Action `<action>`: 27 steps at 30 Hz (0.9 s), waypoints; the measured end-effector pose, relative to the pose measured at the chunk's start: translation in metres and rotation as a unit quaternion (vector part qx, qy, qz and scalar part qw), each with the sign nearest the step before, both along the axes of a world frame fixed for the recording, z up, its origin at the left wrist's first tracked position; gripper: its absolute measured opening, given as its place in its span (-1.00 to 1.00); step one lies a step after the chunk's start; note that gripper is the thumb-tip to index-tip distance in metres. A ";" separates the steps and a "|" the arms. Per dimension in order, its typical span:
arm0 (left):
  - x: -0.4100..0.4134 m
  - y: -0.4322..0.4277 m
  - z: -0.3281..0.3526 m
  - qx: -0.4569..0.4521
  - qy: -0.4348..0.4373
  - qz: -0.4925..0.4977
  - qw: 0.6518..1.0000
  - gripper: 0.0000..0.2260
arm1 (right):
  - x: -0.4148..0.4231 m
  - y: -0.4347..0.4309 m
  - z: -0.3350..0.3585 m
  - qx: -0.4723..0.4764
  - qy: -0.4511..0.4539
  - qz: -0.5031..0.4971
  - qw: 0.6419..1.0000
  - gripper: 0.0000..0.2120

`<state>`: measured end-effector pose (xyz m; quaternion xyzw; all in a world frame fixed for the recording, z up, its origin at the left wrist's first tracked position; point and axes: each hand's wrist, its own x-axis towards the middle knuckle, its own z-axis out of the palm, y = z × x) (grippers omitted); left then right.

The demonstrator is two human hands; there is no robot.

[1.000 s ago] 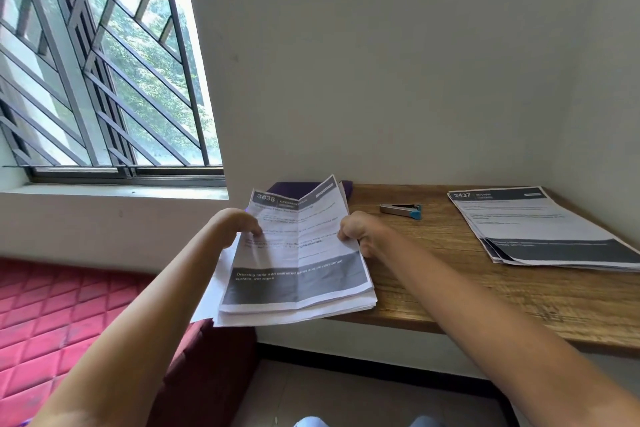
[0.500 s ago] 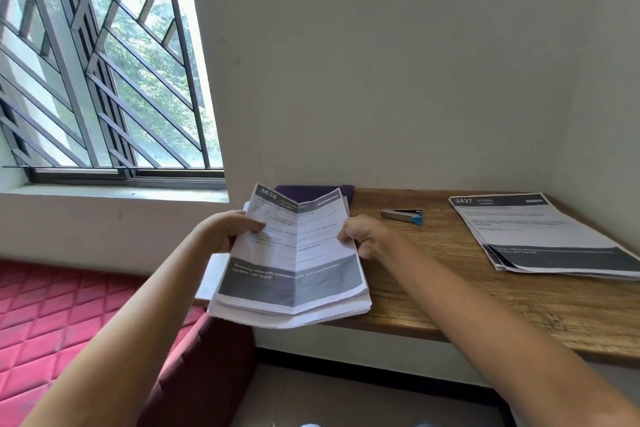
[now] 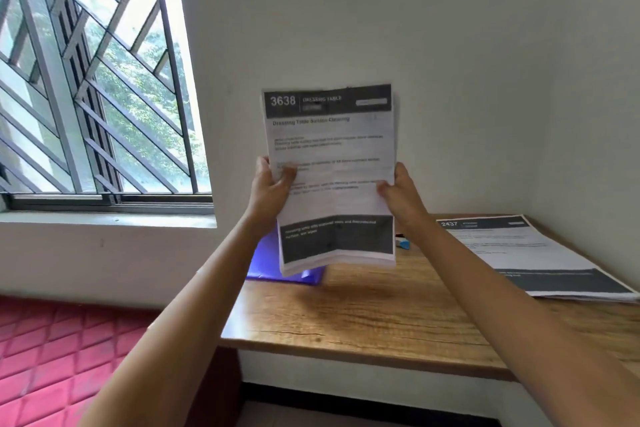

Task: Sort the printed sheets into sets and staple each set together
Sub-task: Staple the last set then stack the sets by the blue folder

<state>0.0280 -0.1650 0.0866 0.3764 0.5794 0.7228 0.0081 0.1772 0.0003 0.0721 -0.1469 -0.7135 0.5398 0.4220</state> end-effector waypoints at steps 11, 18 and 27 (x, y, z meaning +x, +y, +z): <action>-0.007 0.017 -0.047 -0.017 -0.062 -0.020 0.998 -0.75 | 0.018 0.017 -0.048 -0.046 -0.013 0.049 0.998 -0.73; 0.004 0.022 -0.029 0.044 -0.032 -0.032 0.998 -0.88 | 0.011 0.015 -0.045 -0.008 0.053 0.019 0.998 -0.80; 0.018 0.030 -0.037 0.020 -0.038 -0.003 0.999 -0.84 | 0.018 0.024 -0.060 -0.028 0.054 0.025 0.998 -0.75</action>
